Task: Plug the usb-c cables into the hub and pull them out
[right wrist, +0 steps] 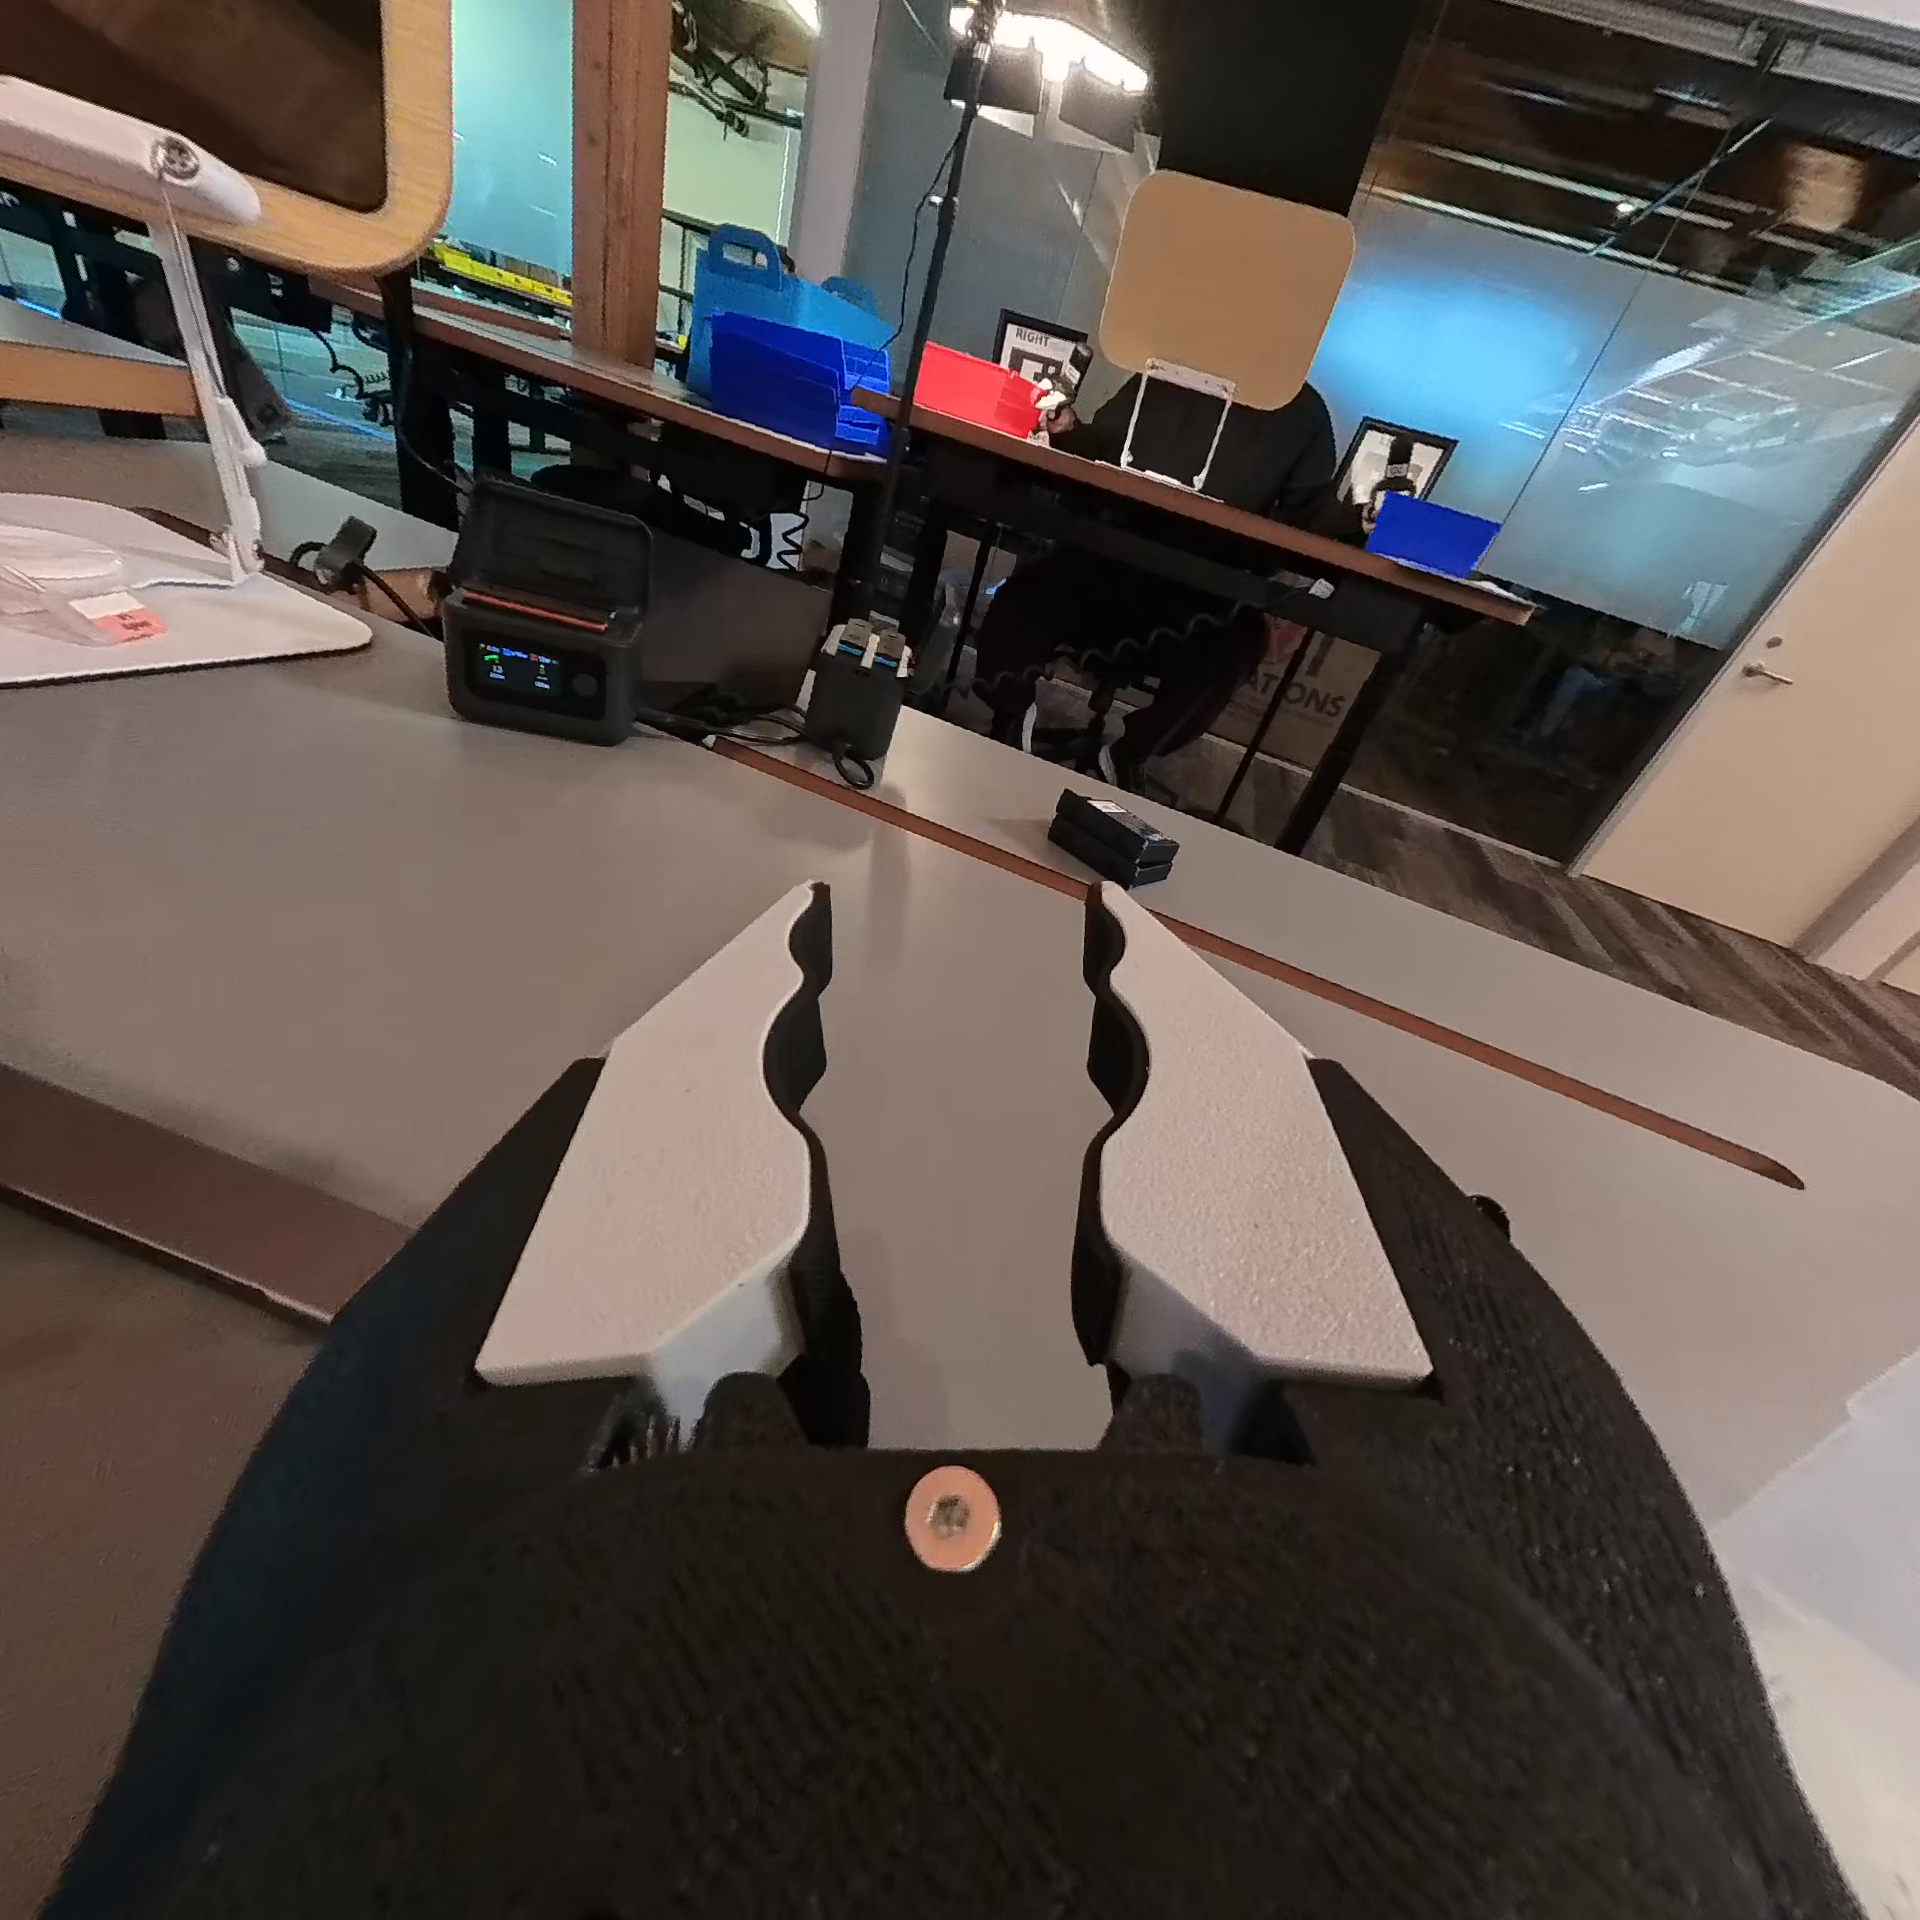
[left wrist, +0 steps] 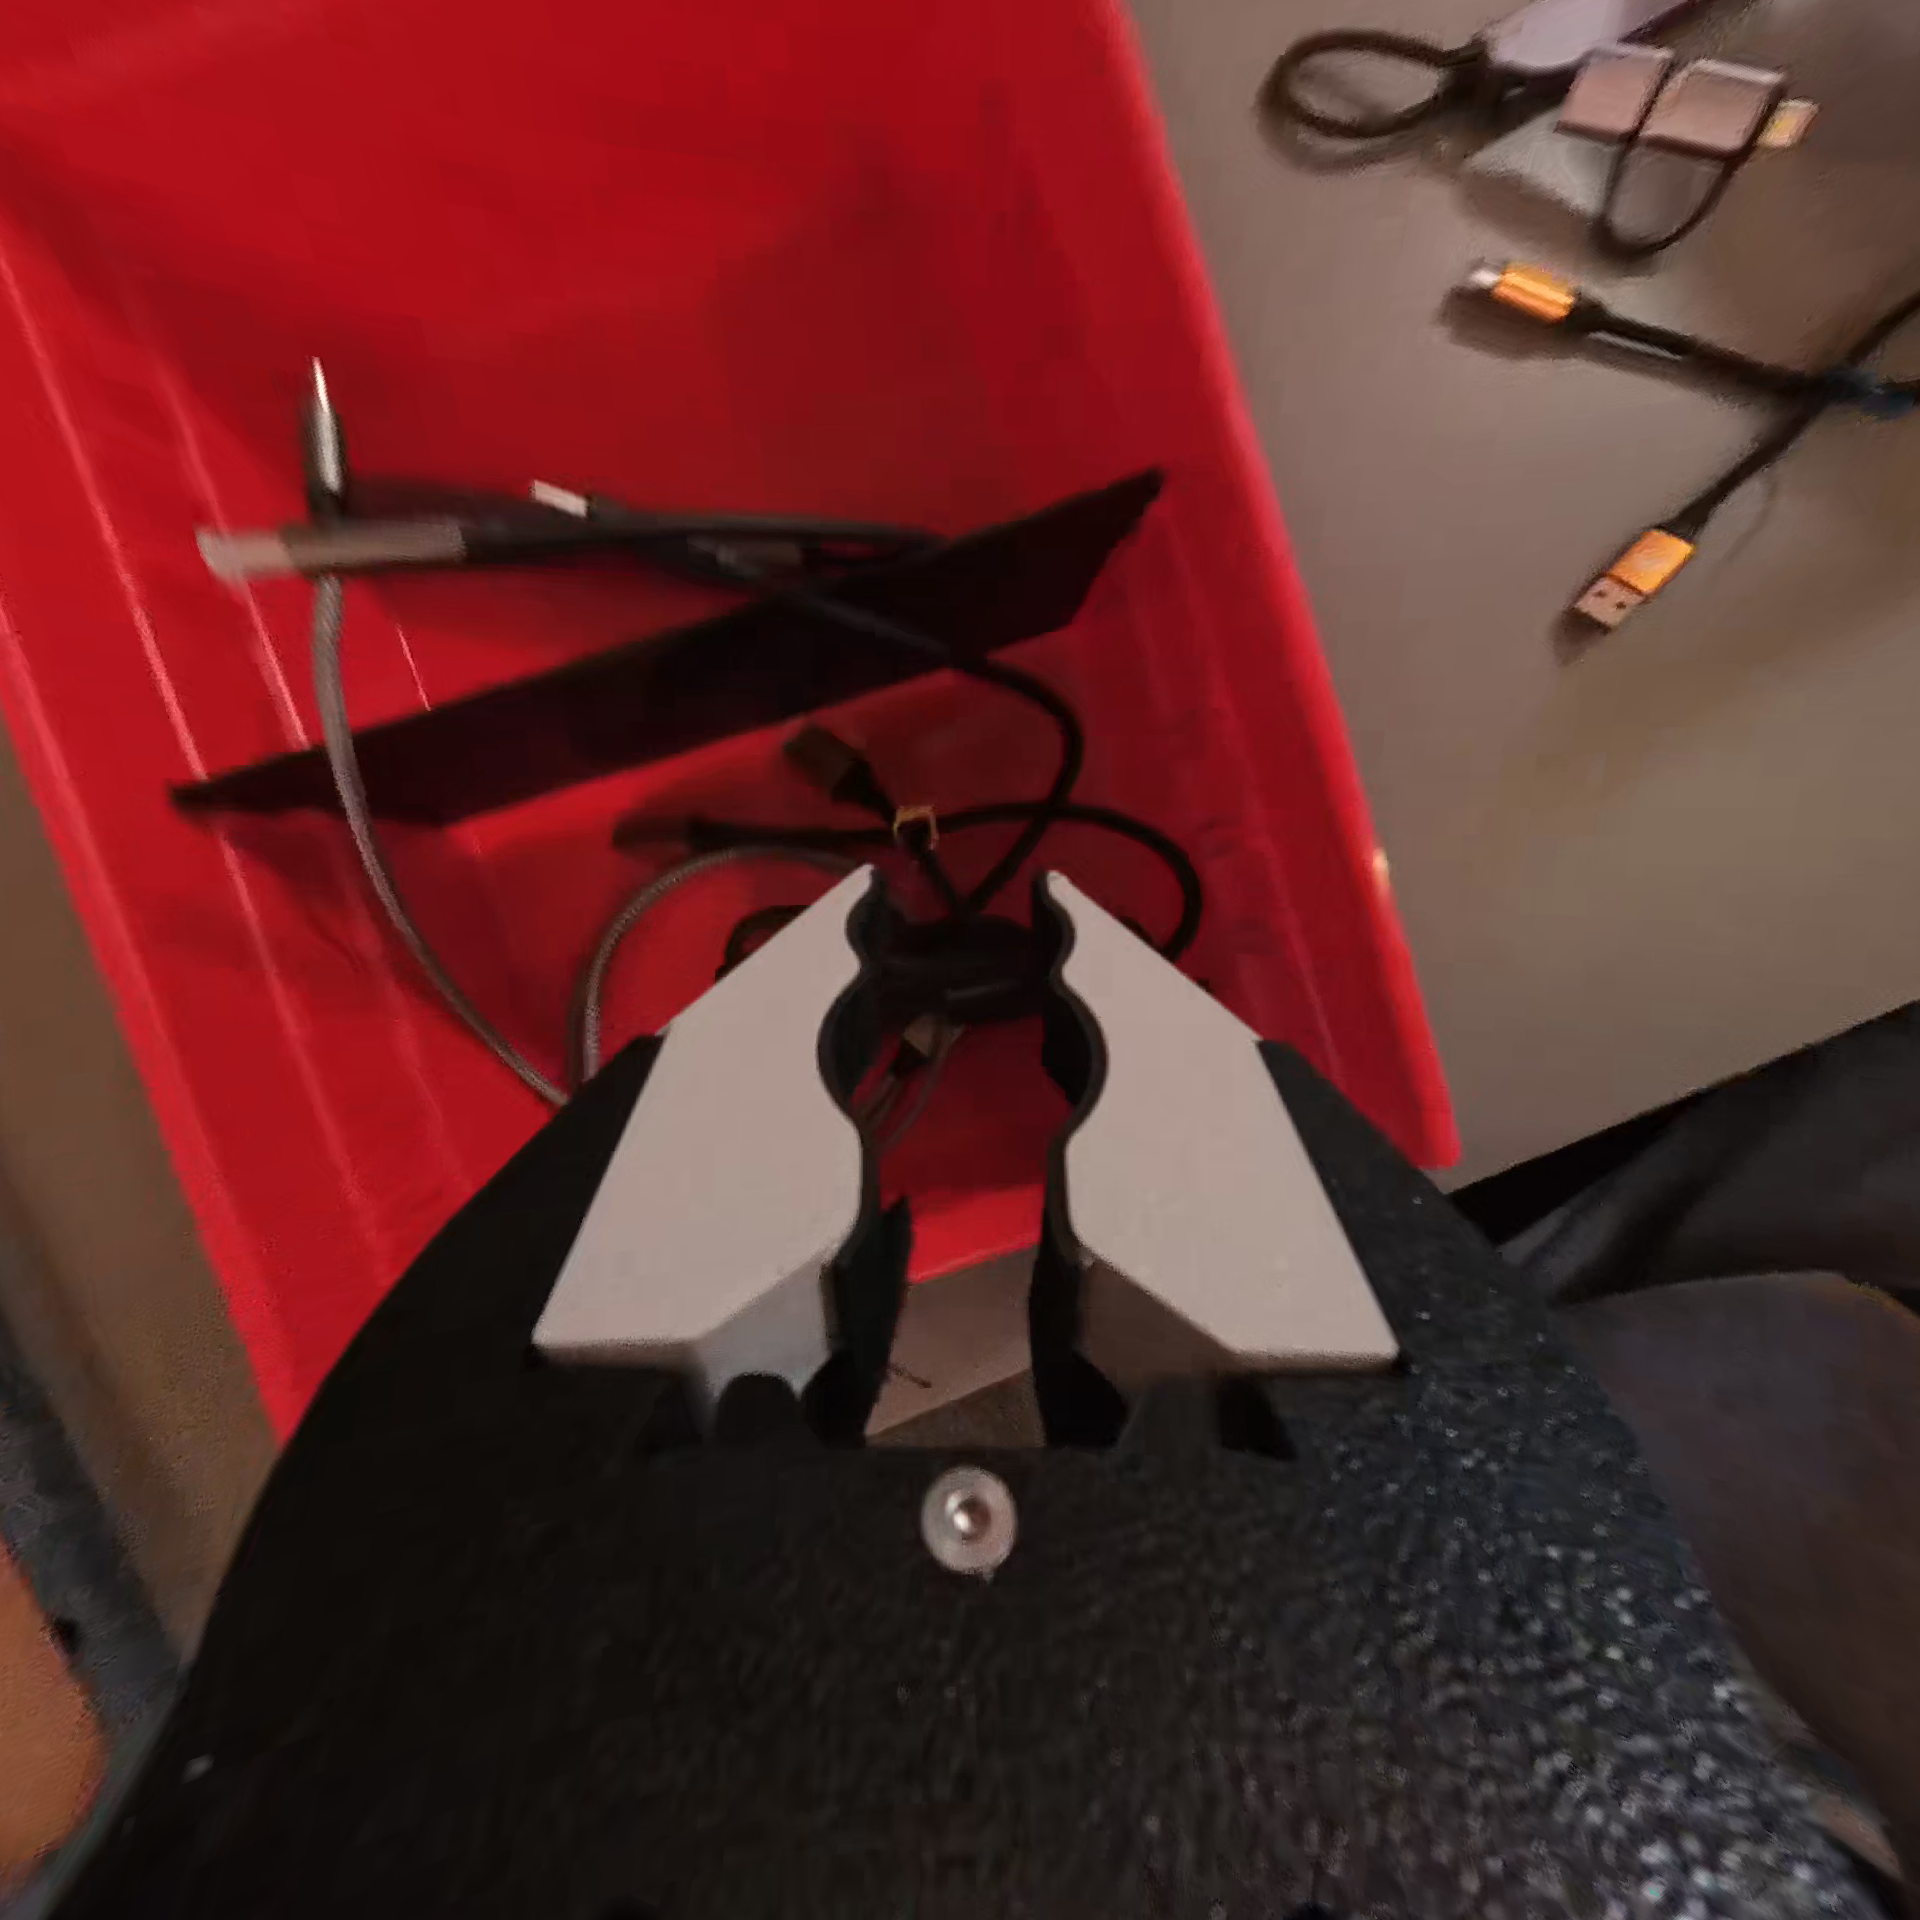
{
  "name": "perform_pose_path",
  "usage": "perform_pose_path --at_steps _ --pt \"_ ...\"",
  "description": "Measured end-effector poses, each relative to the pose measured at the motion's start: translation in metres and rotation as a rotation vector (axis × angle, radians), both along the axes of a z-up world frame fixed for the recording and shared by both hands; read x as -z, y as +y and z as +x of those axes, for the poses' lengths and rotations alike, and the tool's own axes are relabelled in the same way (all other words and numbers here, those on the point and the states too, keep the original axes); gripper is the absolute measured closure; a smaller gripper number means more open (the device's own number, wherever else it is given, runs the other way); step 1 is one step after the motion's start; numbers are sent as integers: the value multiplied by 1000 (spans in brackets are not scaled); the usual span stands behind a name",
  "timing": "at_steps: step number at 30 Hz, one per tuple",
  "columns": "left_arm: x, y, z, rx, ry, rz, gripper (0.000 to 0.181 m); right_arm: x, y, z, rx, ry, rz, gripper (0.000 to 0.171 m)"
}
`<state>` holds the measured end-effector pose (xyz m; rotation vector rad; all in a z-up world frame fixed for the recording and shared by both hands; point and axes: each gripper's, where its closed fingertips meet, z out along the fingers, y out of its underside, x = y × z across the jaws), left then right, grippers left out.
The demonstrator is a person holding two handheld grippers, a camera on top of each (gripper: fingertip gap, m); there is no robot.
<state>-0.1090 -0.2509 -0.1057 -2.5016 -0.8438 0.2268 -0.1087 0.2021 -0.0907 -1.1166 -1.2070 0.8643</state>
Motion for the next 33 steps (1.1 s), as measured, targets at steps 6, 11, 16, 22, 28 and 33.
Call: perform_pose_path --at_steps 6,11,16,22,28,33 --pt "38 -6 -16 -109 -87 -27 158 0 -2 -1 -6 -3 11 123" --pt "56 -3 -10 -122 -209 -32 153 0 -2 -1 -9 -4 15 123" --pt "61 0 1 -85 -269 -39 174 0 -2 -1 -11 -4 13 123" --pt "29 -12 10 -64 -172 -62 180 0 -3 -2 -12 -3 12 123" --pt "-44 -26 2 -108 79 -11 181 0 -4 -3 -16 -4 19 123" --pt "-115 1 0 -42 326 106 180 -1 -5 -2 -15 3 14 123"
